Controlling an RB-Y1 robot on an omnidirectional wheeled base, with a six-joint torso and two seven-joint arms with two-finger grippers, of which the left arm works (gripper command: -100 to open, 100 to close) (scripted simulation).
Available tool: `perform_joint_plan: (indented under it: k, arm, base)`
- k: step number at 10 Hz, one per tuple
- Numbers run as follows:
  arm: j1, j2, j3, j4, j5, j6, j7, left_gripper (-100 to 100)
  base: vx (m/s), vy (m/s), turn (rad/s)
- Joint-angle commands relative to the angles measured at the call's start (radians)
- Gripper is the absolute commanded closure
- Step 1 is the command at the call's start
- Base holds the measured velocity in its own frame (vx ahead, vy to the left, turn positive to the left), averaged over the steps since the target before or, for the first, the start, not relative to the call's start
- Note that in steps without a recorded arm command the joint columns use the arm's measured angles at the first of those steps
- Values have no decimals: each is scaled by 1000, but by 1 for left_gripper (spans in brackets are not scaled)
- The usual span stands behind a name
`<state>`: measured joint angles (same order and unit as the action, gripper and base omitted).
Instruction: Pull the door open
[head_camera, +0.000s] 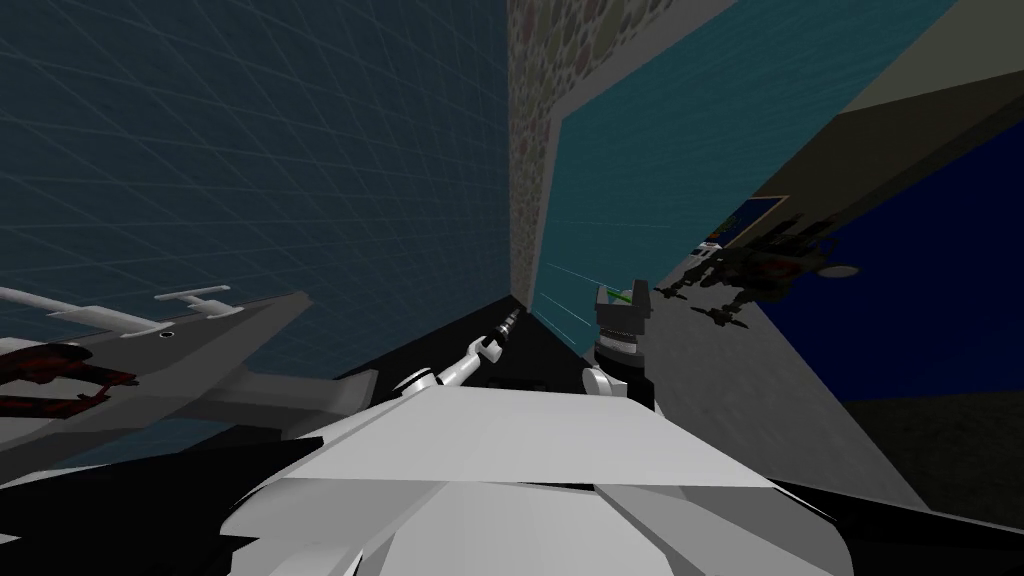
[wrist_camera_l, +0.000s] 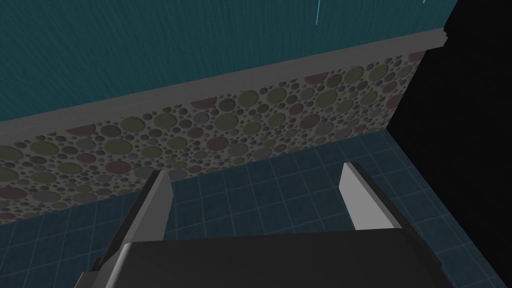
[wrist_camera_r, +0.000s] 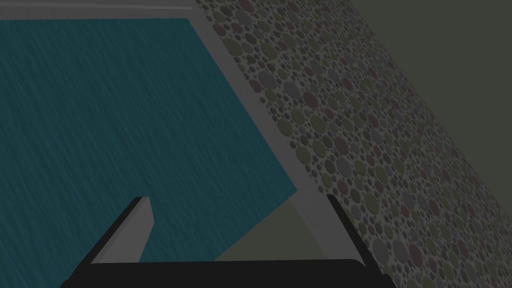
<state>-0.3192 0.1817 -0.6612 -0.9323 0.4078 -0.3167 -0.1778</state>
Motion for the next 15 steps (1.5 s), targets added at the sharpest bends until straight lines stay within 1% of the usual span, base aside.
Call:
perform_joint_plan:
  k: [1,7,13,15]
  arm:
    - [-2,-11,-2,2,-5,0,1,-100]
    - [-5,-38,-8,-12,-11,-3,10,-100]
    - [-8,-56,-12,-25,-11,-9,18,-100]
    - [-9,-60,-13,-29,-11,-10,20,-100]
  base:
    - [43,-175,-2]
    - [75,-172,-8]
    - [67,-165,-7]
    - [65,-87,-171]
